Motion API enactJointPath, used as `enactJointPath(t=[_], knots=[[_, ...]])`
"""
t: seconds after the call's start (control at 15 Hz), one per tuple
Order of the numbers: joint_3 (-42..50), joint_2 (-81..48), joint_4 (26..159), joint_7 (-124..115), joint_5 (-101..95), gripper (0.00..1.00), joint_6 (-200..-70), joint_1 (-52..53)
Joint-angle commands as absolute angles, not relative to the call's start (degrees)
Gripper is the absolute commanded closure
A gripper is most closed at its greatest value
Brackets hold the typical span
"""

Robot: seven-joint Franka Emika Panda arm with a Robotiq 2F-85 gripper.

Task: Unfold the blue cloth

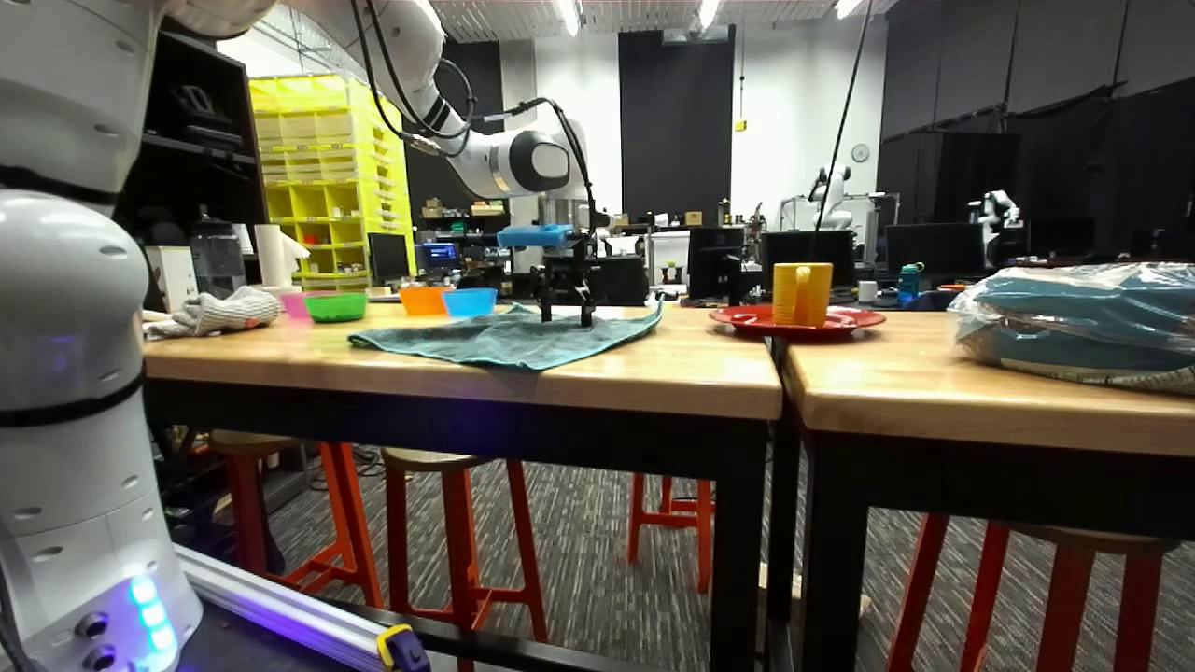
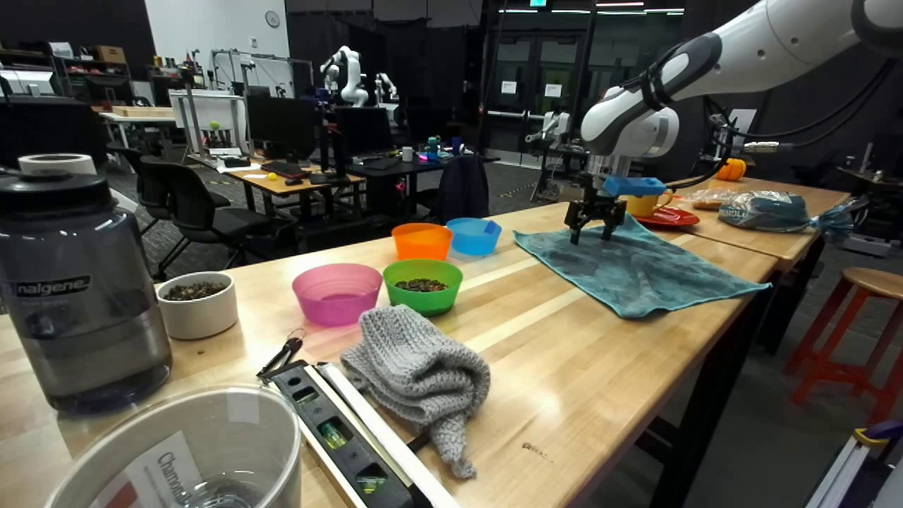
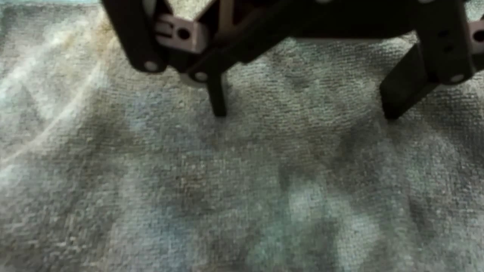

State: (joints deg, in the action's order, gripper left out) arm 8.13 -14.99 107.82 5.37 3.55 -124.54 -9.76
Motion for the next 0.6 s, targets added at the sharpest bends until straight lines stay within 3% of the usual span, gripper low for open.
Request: enactJointPath(t=[0.0,0.53], knots=[[6.9,-17.9,103.8,4.6,4.4,0.00,-124.2,-9.4],[6.2,-17.1,103.0,5.1,3.7,0.00,-122.5,-9.5]])
